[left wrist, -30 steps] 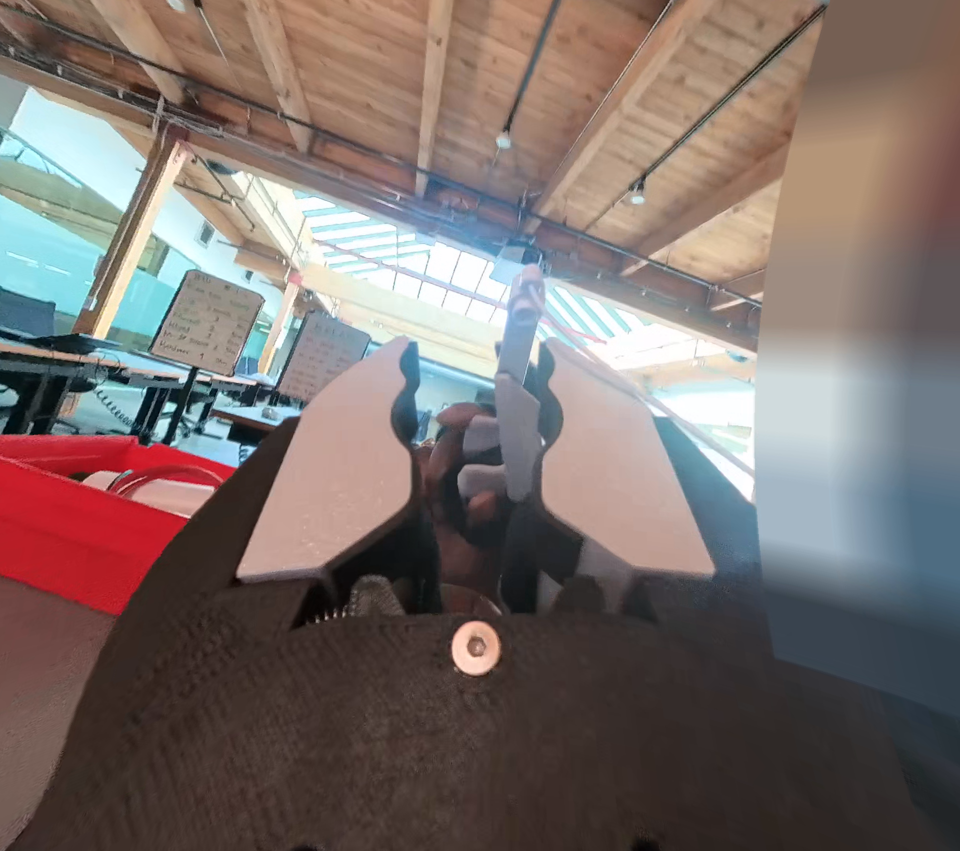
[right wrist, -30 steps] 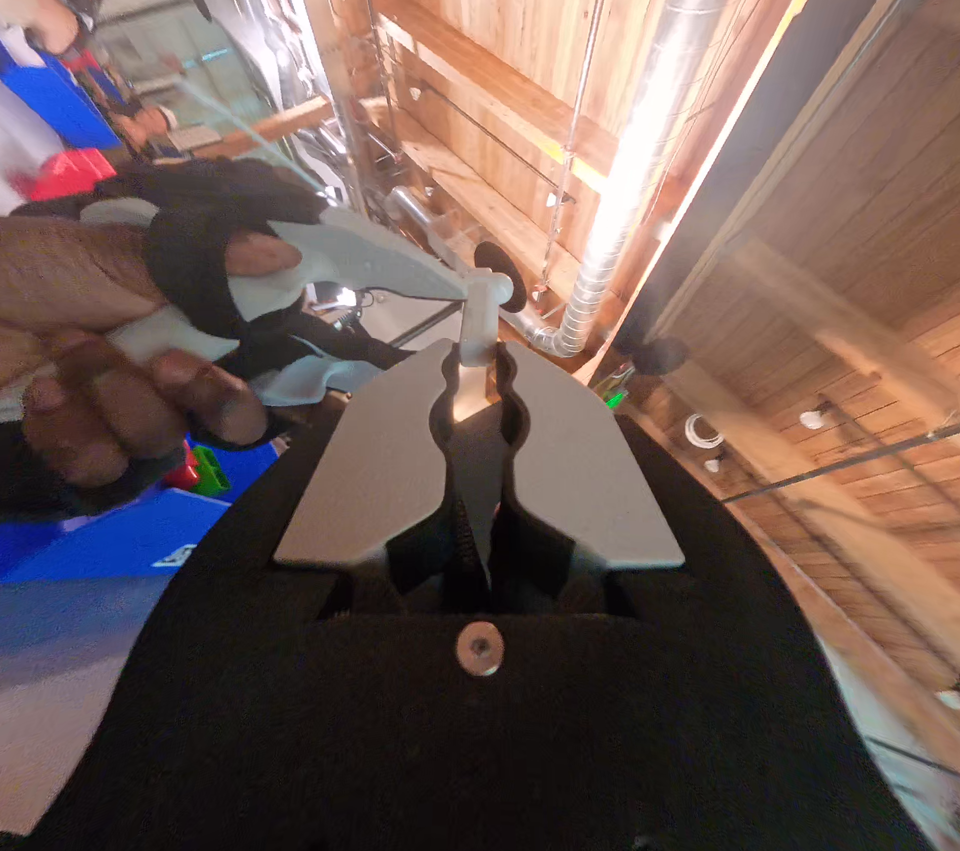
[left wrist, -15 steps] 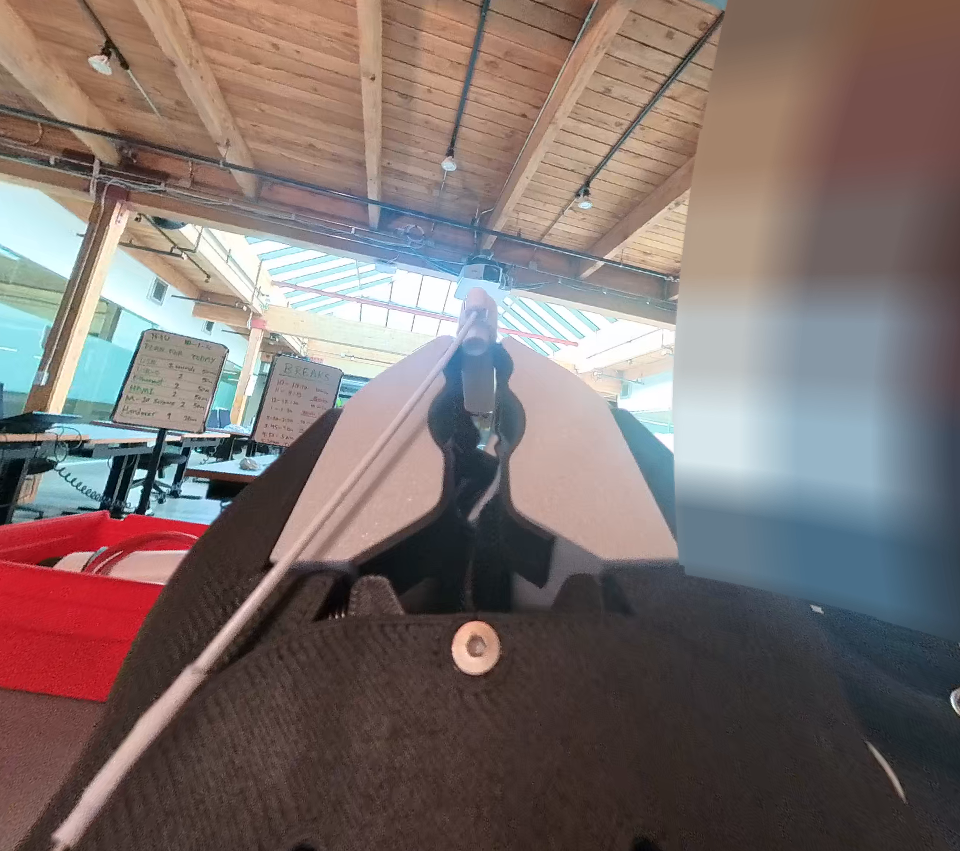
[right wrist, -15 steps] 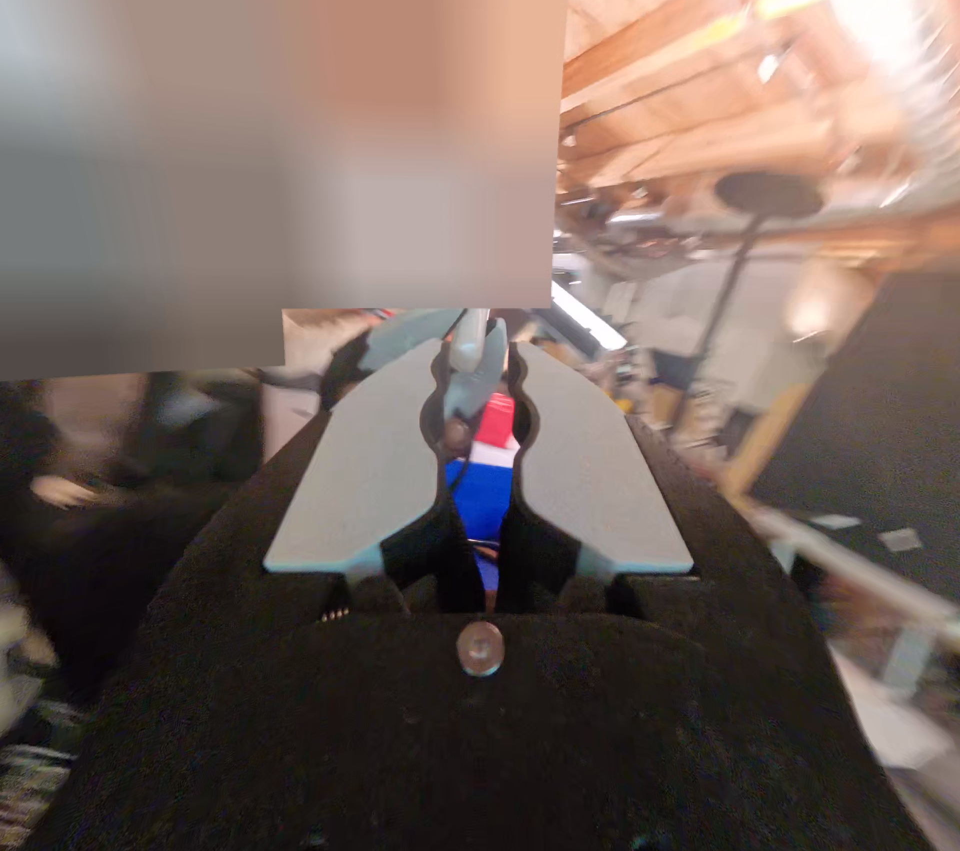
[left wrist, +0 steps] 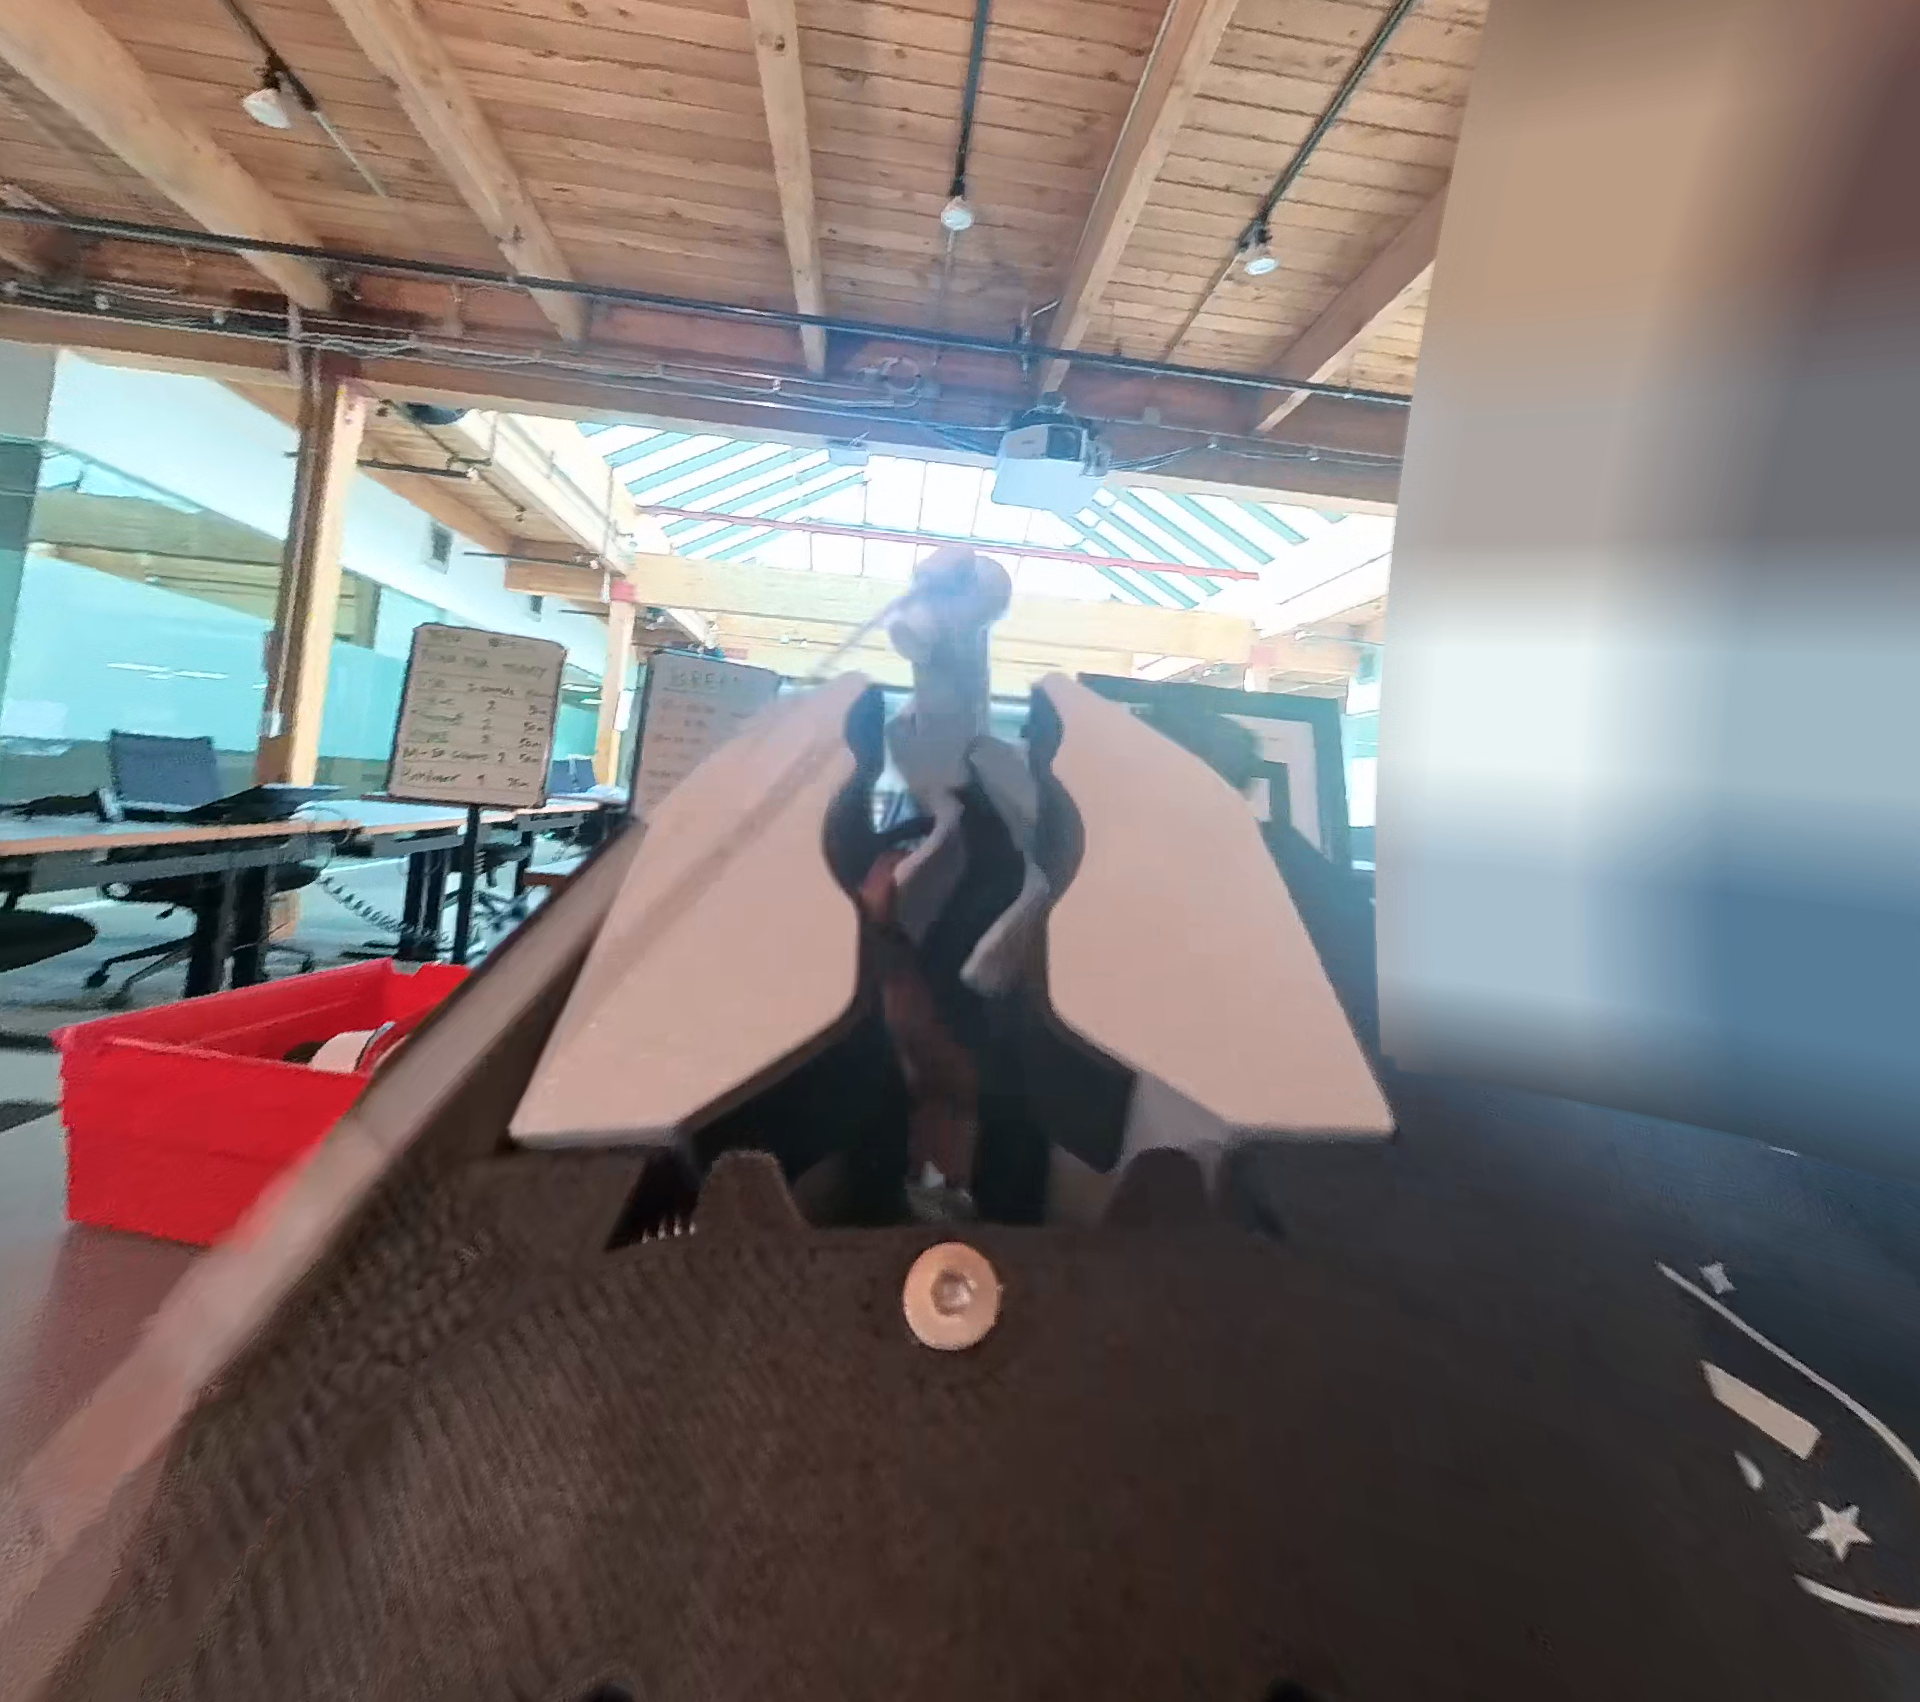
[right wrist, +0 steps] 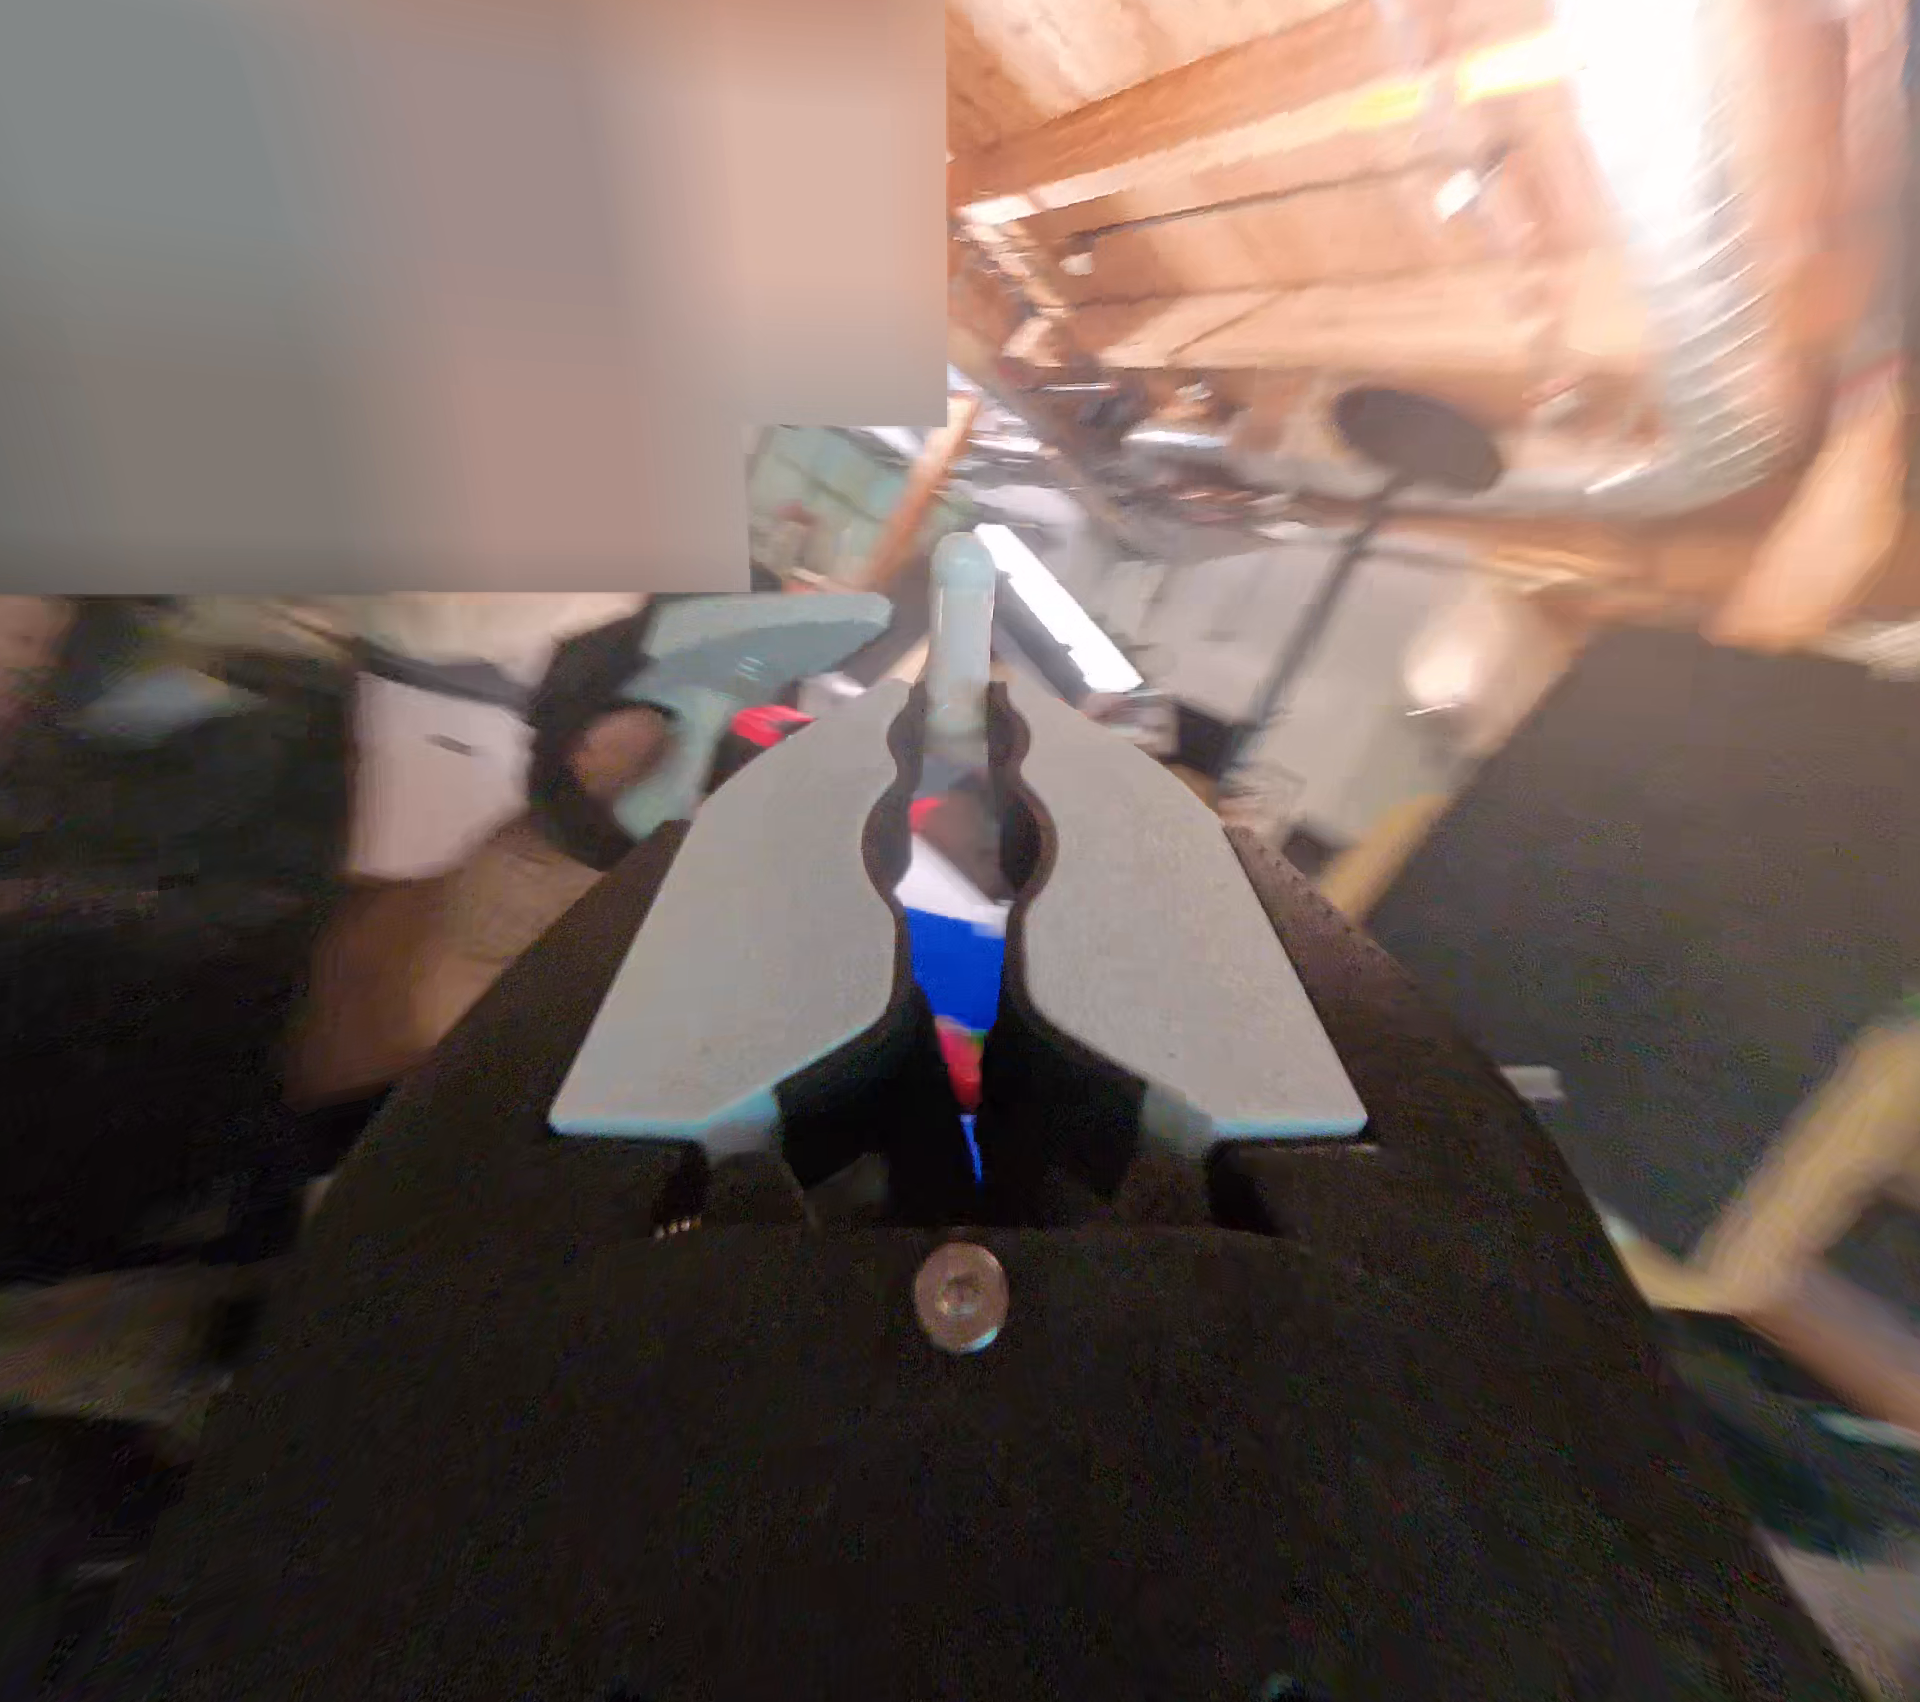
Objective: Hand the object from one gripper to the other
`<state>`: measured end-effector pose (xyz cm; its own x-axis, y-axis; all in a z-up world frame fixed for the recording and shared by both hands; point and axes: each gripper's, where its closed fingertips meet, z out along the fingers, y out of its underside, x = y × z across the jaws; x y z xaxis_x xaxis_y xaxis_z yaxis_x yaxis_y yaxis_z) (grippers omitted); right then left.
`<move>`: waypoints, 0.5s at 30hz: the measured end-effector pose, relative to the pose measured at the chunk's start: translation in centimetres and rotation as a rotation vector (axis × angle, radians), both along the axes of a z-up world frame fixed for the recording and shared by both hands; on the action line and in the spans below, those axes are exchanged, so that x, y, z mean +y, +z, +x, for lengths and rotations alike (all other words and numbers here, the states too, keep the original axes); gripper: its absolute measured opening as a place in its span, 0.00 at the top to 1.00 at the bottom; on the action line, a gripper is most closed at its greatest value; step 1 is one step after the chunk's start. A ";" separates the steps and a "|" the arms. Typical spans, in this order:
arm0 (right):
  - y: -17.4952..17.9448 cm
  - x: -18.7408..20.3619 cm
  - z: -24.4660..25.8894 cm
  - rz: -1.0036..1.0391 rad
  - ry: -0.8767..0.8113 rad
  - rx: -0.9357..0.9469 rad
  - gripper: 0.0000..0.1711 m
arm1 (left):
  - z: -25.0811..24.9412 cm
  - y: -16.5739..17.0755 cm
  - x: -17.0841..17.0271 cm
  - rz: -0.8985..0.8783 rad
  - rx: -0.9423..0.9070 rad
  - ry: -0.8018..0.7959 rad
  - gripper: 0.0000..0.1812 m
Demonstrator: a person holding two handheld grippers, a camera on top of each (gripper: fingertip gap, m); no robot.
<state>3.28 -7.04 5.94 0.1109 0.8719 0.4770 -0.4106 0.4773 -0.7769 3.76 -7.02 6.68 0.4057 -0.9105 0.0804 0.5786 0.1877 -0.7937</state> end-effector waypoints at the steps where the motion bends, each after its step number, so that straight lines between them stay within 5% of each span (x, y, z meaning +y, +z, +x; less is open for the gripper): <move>1: 0.2 0.4 0.2 0.121 -0.131 0.033 0.93 | 0.1 -0.1 0.2 -0.014 0.010 0.009 0.83; 6: 0.3 -0.1 0.7 0.674 -0.592 0.134 0.93 | 0.6 -0.3 0.3 -0.059 -0.009 -0.039 0.82; 12: -0.3 -0.7 0.2 0.702 -0.573 0.132 0.93 | 0.7 0.0 -0.5 -0.007 -0.004 -0.048 0.93; 15: -0.3 -0.9 0.1 0.452 -0.364 0.079 0.90 | 0.4 0.3 -0.8 0.012 -0.024 -0.073 0.93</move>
<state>3.40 -7.97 5.68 0.4158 0.4827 0.7708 -0.2062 0.8755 -0.4370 4.19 -7.84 6.96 0.3366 -0.9384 0.0784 0.6102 0.1539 -0.7772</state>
